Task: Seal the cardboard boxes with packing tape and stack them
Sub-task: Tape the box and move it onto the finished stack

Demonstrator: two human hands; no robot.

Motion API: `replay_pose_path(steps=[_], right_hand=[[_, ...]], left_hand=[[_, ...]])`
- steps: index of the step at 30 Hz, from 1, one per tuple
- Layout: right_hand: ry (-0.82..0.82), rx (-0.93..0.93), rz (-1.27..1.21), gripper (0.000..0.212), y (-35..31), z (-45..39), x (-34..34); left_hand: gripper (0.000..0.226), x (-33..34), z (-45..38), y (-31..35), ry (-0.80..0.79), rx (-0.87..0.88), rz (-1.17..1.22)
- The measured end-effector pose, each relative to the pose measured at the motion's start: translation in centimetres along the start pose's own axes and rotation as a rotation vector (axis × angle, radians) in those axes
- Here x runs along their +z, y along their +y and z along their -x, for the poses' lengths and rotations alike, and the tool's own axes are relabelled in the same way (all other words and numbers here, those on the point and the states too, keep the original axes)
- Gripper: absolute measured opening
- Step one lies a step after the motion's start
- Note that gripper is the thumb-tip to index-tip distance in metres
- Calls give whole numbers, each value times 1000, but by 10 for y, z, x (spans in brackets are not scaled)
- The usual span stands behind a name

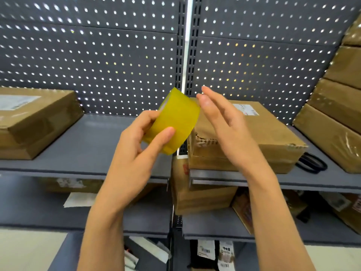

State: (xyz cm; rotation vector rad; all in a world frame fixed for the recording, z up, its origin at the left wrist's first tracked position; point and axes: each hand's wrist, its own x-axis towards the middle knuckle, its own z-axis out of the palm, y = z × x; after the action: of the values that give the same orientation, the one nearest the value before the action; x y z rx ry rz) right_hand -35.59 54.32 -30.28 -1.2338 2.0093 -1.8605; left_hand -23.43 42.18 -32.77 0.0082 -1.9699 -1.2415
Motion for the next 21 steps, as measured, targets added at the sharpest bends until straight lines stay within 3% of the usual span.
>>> replay_pose_path(steps=[5,11,21], right_hand=[[-153,-40,76,68,15,12,-11],[-114,-202,179,38,17,34,-31],[-3,-328,98,22,16,55,-33]], left_hand=[[14,27,22,12,13,-43,-87],[9,58,40,21,102,-68,-205],[6,69,49,35,121,-99,-285]])
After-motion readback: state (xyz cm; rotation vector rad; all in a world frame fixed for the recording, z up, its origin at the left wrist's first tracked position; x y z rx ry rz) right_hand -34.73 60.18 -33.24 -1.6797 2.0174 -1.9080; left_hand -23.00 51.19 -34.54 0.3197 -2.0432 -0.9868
